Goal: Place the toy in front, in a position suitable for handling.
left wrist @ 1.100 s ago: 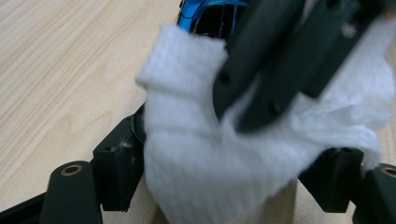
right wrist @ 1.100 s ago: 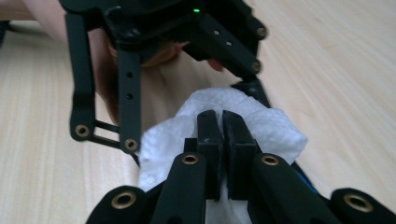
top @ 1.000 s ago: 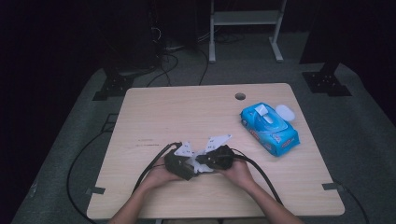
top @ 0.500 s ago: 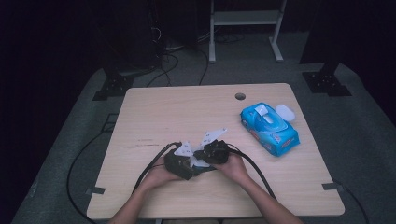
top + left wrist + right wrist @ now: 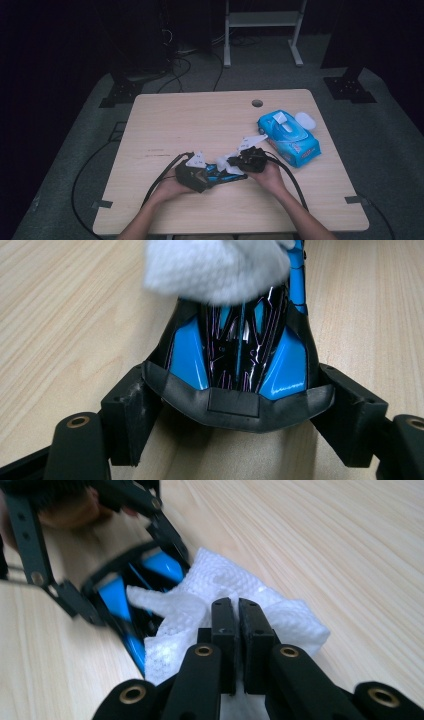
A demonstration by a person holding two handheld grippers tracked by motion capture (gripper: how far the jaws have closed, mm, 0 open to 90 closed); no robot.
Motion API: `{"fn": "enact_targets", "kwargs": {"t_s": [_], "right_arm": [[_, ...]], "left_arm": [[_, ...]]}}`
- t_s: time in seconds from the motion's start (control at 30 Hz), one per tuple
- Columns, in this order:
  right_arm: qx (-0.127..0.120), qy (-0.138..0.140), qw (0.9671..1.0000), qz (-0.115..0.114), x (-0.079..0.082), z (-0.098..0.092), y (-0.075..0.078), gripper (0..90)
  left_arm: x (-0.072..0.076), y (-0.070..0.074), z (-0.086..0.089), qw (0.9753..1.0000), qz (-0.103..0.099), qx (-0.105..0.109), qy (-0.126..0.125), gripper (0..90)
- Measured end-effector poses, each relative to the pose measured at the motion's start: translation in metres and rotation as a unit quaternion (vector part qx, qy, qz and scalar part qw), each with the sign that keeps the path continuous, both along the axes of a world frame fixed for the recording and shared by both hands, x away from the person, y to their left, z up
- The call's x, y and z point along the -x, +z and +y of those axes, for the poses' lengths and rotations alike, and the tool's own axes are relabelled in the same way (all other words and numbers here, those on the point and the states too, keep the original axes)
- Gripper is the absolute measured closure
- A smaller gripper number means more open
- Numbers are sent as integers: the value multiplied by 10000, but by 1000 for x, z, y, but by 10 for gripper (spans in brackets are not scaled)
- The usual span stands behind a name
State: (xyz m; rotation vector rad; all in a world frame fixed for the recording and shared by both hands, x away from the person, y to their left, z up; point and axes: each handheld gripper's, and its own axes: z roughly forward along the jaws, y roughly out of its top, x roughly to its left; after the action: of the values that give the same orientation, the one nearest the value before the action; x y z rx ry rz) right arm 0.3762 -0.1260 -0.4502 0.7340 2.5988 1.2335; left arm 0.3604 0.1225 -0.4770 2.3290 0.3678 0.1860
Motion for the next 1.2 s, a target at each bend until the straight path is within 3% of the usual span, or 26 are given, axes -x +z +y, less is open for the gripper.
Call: {"fn": "enact_targets", "kwargs": {"t_s": [0.17, 0.27, 0.37, 0.53, 0.8, 0.93, 1.2], "right_arm": [[-9, -39, 10000, 43, 6, -13, -2, 863], [-85, 44, 9999, 30, 9, -7, -1, 863], [16, 71, 9999, -121, 8, 1, 0, 863], [-209, 42, 9998, 53, 2, 0, -3, 864], [-131, -184, 9997, 79, 10, -31, -11, 864], [-276, -228, 9993, 91, 20, -42, -14, 864], [-338, 223, 9992, -12, 25, -17, -9, 862]], "left_arm": [[0, 0, 0, 10000, 1, 3, 5, 245], [0, 1, 0, 10000, -4, -29, -12, 245], [-2, 1, 3, 10000, -7, -36, 48, 244], [-3, 0, 5, 10000, -10, -24, 51, 245], [-3, 0, 5, 10000, -3, -1, 62, 245], [-4, 0, 5, 10000, -18, -21, 45, 245], [-4, 0, 5, 10000, 0, 17, 36, 245]]}}
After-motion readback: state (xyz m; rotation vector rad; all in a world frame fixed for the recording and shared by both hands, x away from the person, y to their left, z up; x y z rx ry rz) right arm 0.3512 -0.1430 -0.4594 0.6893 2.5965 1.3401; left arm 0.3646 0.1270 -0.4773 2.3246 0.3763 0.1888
